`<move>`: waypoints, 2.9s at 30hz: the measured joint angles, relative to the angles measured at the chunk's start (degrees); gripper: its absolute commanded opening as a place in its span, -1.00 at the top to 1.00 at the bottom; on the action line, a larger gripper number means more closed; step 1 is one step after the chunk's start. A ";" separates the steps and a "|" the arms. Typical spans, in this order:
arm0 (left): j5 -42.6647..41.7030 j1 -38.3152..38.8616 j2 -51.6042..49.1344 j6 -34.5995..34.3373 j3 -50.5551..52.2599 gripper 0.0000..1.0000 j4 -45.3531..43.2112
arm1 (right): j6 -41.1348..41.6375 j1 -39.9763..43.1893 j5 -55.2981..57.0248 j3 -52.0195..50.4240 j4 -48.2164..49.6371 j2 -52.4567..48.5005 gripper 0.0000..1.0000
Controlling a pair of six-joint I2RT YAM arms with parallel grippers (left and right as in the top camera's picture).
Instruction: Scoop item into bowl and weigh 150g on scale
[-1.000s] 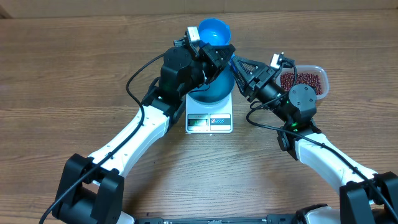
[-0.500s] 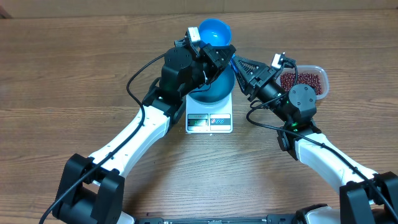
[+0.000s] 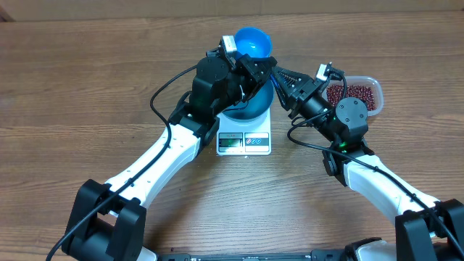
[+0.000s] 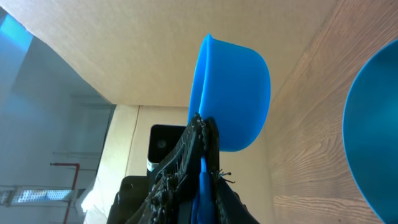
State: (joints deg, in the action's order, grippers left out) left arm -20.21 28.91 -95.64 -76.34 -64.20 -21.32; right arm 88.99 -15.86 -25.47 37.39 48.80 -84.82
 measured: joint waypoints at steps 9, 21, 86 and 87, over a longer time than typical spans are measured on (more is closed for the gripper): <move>0.15 0.00 0.00 0.00 0.00 0.92 0.00 | 2.56 0.00 -0.02 0.00 -0.13 0.00 0.82; 0.52 0.00 0.02 -0.24 0.00 0.92 -0.07 | 3.65 0.02 -0.26 0.00 -0.46 -0.17 0.93; 6.21 -7.50 16.57 58.51 -12.83 0.92 66.14 | -64.61 18.23 7.15 22.62 -91.12 33.66 0.92; 6.36 -7.50 16.57 58.51 -12.83 0.92 66.73 | -64.92 18.23 7.69 22.62 -91.30 33.66 0.93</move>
State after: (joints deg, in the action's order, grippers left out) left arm -13.85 21.41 -79.07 -17.82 -77.03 45.41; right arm 24.08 2.37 -17.78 60.01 -42.50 -51.16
